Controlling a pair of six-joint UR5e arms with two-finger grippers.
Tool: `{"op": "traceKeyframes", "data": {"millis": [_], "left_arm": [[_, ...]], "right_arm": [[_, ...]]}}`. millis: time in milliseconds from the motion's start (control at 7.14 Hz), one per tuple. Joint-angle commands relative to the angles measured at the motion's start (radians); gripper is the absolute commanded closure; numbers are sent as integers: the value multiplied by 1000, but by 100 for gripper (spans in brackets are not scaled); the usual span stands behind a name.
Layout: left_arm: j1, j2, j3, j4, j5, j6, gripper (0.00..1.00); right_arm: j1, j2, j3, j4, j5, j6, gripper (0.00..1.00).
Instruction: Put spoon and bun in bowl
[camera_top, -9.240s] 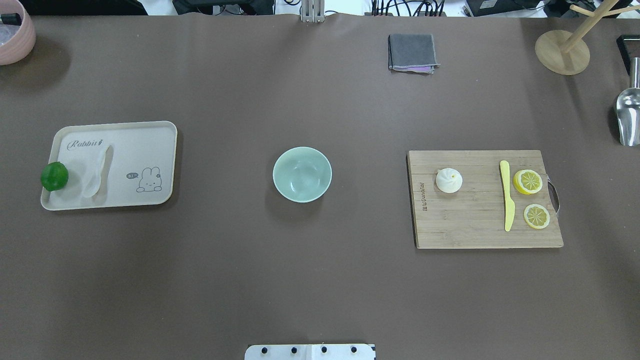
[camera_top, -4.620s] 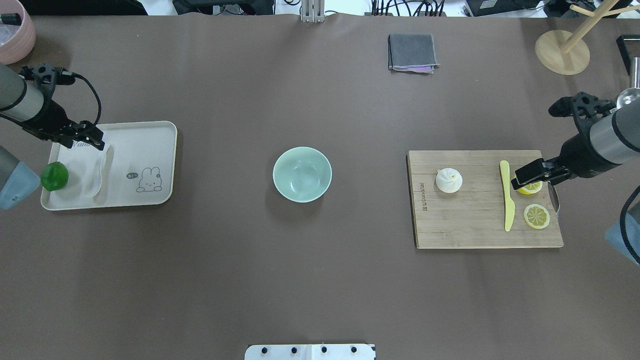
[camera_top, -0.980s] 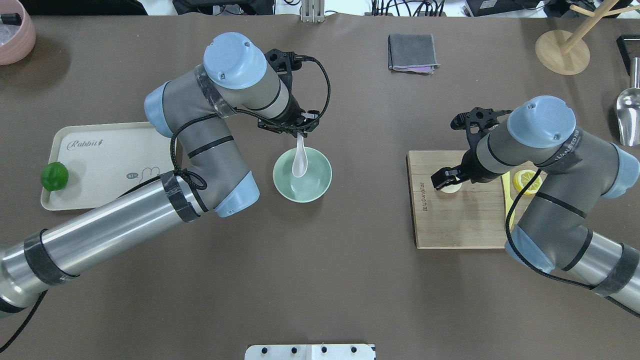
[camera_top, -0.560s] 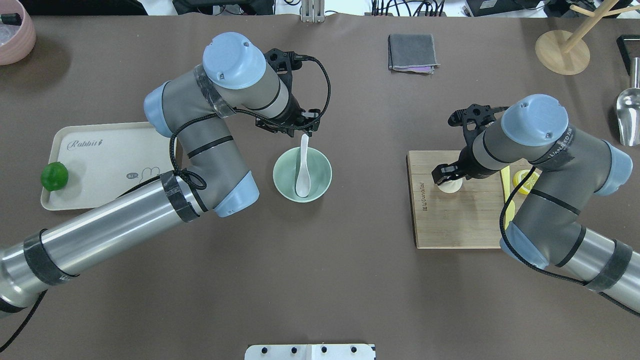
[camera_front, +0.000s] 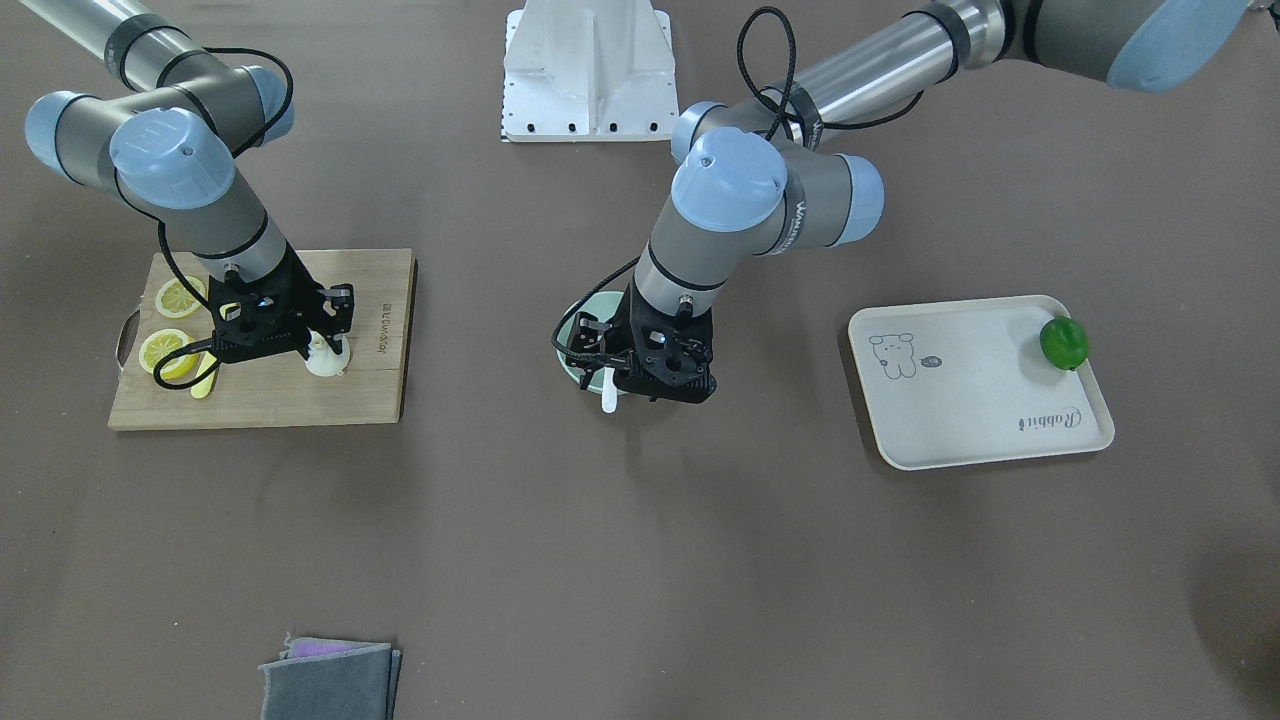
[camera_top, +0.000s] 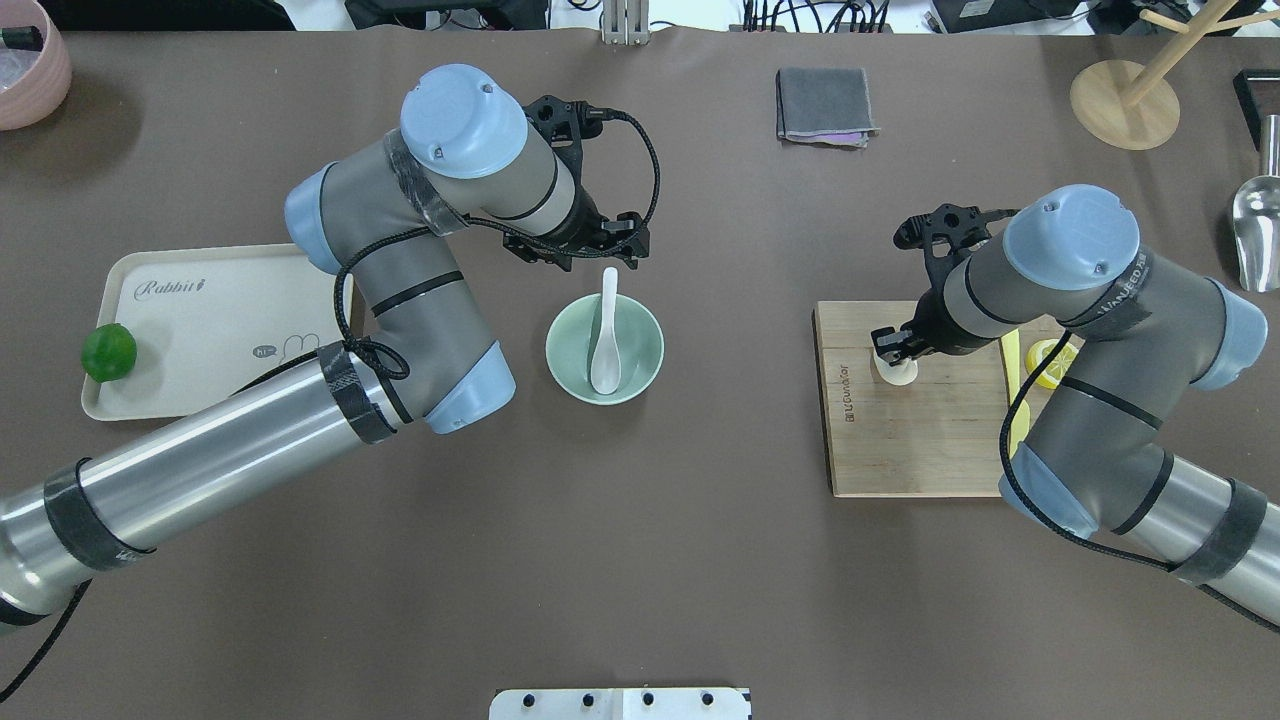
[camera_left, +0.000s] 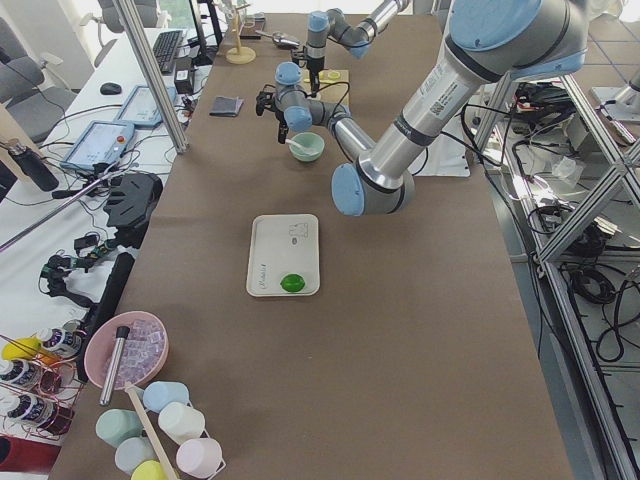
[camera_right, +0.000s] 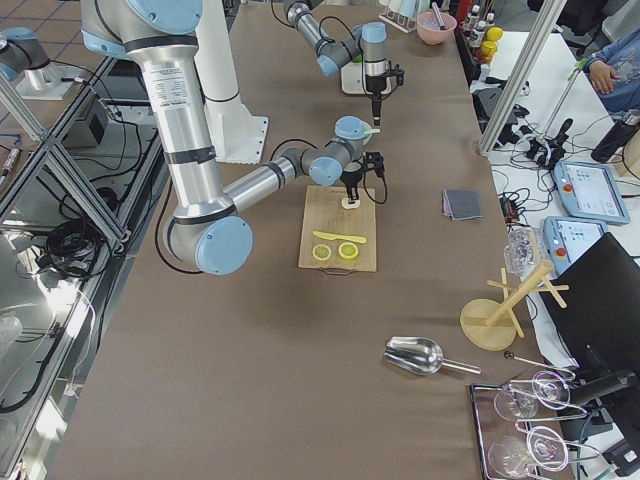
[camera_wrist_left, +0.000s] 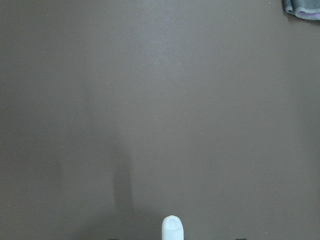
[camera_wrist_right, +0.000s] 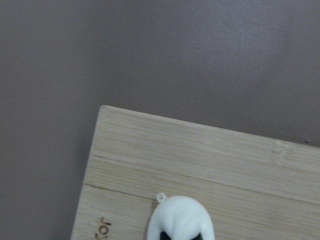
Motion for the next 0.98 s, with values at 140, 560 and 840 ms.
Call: {"op": "traceKeyframes", "data": {"millis": [140,560,840], "left_arm": [[-95,194,-181,13,-116,115,16],[-279,470,-289,10,-279,447,10],[-312,519,-300,10,-278,501,6]], "right_arm": [[-23,169,40,-68,-2,157,99],[-173,493,-79,-230,-155,395,97],[-198,602,-254,-170,-209,420,69]]}}
